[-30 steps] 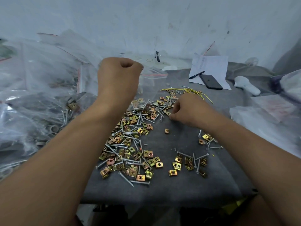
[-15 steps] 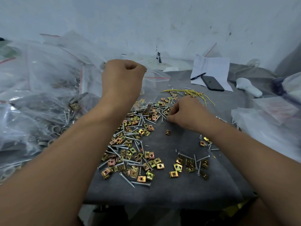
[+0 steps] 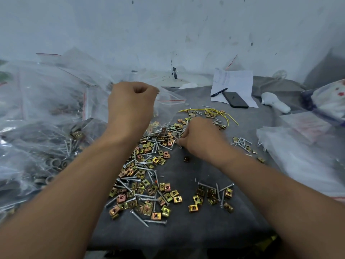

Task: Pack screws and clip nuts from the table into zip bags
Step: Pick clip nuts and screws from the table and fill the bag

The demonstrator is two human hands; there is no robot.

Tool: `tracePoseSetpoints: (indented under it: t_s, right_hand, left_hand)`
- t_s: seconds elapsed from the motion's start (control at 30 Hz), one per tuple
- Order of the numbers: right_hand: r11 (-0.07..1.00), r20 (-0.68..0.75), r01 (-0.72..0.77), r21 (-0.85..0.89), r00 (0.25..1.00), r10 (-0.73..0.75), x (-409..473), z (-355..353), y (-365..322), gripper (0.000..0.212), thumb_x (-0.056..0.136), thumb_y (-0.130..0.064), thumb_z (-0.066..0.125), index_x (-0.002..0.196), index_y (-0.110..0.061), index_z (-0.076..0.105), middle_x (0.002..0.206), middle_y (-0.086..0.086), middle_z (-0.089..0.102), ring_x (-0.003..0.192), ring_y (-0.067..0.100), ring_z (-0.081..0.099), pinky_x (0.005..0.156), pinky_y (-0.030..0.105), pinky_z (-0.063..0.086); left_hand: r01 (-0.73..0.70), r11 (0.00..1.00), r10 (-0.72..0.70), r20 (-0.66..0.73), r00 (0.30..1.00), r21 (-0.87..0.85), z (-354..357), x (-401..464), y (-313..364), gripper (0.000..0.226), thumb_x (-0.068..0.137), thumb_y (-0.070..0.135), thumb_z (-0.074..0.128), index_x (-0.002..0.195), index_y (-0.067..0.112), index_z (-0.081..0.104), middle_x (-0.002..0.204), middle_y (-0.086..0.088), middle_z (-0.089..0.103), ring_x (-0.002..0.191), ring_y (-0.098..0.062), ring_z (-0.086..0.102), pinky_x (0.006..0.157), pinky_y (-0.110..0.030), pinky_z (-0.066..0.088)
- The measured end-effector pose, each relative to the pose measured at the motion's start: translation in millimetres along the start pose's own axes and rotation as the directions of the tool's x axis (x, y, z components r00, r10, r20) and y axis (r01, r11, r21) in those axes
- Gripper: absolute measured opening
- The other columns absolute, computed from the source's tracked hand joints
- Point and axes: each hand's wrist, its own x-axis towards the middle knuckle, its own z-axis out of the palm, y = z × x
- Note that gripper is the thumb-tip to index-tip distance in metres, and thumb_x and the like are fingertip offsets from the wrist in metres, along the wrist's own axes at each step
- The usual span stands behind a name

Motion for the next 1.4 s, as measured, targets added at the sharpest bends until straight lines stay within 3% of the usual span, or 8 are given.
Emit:
tracePoseSetpoints:
  t_s: [0.23,0.43,0.6,0.9,1.0,1.13,1.23,1.4]
  right_hand:
    - [0.993,0.034,-0.104,0.060,0.994,0.103,9.8,3.1,0.9,0.036,0.079,-0.032,0.081,0.067,-0.017,0.051,0.067,0.000,0.050,0.084,0.032,0.067,0.065,0.033,0.047]
    - [0.995,0.047,-0.095,-0.020,0.994,0.096,1.0,-1.8,-5.6,0.038,0.085,-0.026,0.073,0.068,-0.021,0.040,0.069,-0.002,0.040,0.078,0.030,0.052,0.065,0.034,0.041]
    - [0.998,0.108,-0.053,-0.045,0.992,0.057,-0.1,-2.1,-18.0,0.036,0.086,-0.019,0.072,0.068,-0.019,0.041,0.068,0.001,0.043,0.057,0.018,0.040,0.060,0.032,0.037]
    - [0.986,0.160,-0.091,0.142,0.985,0.068,4.7,-19.5,-0.4,0.039,0.093,-0.023,0.068,0.064,-0.018,0.043,0.062,0.000,0.042,0.060,0.020,0.045,0.053,0.029,0.034]
    - [0.954,0.051,-0.016,0.300,0.999,0.001,-0.7,-36.8,11.0,0.044,0.098,-0.026,0.062,0.059,-0.014,0.047,0.051,0.001,0.042,0.049,0.016,0.037,0.048,0.031,0.030]
    - [0.799,-0.171,0.169,0.578,0.982,-0.084,-13.3,-59.3,19.2,0.008,0.104,-0.018,0.057,0.100,-0.014,0.063,0.088,0.003,0.072,0.081,0.017,0.069,0.078,0.041,0.057]
    - [0.797,-0.310,0.380,0.469,0.916,-0.254,-22.7,-68.8,18.3,0.004,0.103,-0.017,0.058,0.104,-0.019,0.061,0.091,-0.005,0.070,0.085,0.012,0.066,0.078,0.033,0.055]
    - [0.851,-0.363,0.461,0.253,0.860,-0.359,-26.3,-68.3,6.9,0.004,0.101,-0.018,0.063,0.104,-0.016,0.065,0.097,-0.004,0.064,0.090,0.012,0.060,0.082,0.038,0.051]
  left_hand:
    - [0.011,1.000,-0.011,0.001,1.000,0.003,0.6,0.9,-5.2,0.029,0.097,0.020,0.063,0.087,-0.005,0.073,0.069,-0.012,0.055,0.061,-0.017,0.043,0.056,-0.023,0.038]
    - [0.033,0.999,-0.033,-0.025,0.999,-0.002,2.6,1.3,-5.3,0.022,0.094,0.020,0.065,0.084,0.008,0.080,0.056,0.013,0.064,0.047,-0.002,0.048,0.058,-0.022,0.041]
    - [0.033,0.999,-0.033,-0.001,0.999,-0.015,4.9,-0.5,-5.9,0.019,0.091,0.021,0.065,0.081,0.017,0.081,0.056,0.009,0.064,0.051,-0.008,0.049,0.062,-0.026,0.043]
    - [0.079,0.996,-0.079,0.010,0.997,-0.035,-0.6,1.5,-5.0,0.024,0.096,0.019,0.066,0.081,0.029,0.082,0.059,0.017,0.068,0.058,-0.001,0.058,0.071,-0.029,0.047]
    - [0.085,0.996,-0.085,0.021,0.996,-0.034,-0.2,0.6,-3.0,0.027,0.096,0.019,0.066,0.077,0.030,0.081,0.057,0.011,0.067,0.052,-0.004,0.053,0.066,-0.028,0.047]
    - [0.066,0.998,-0.065,0.048,0.997,-0.020,0.4,-0.6,-0.4,0.027,0.097,0.017,0.066,0.078,0.027,0.082,0.058,0.004,0.064,0.053,-0.012,0.049,0.061,-0.030,0.046]
    - [0.033,0.999,-0.034,0.075,0.997,0.008,2.3,-2.6,2.0,0.023,0.098,0.017,0.065,0.090,0.029,0.083,0.056,0.011,0.065,0.056,-0.013,0.051,0.061,-0.032,0.045]
    - [-0.074,0.994,0.063,0.129,0.990,0.081,4.7,-10.0,7.8,0.022,0.099,0.018,0.064,0.096,0.029,0.083,0.071,0.011,0.073,0.065,-0.013,0.057,0.064,-0.042,0.056]
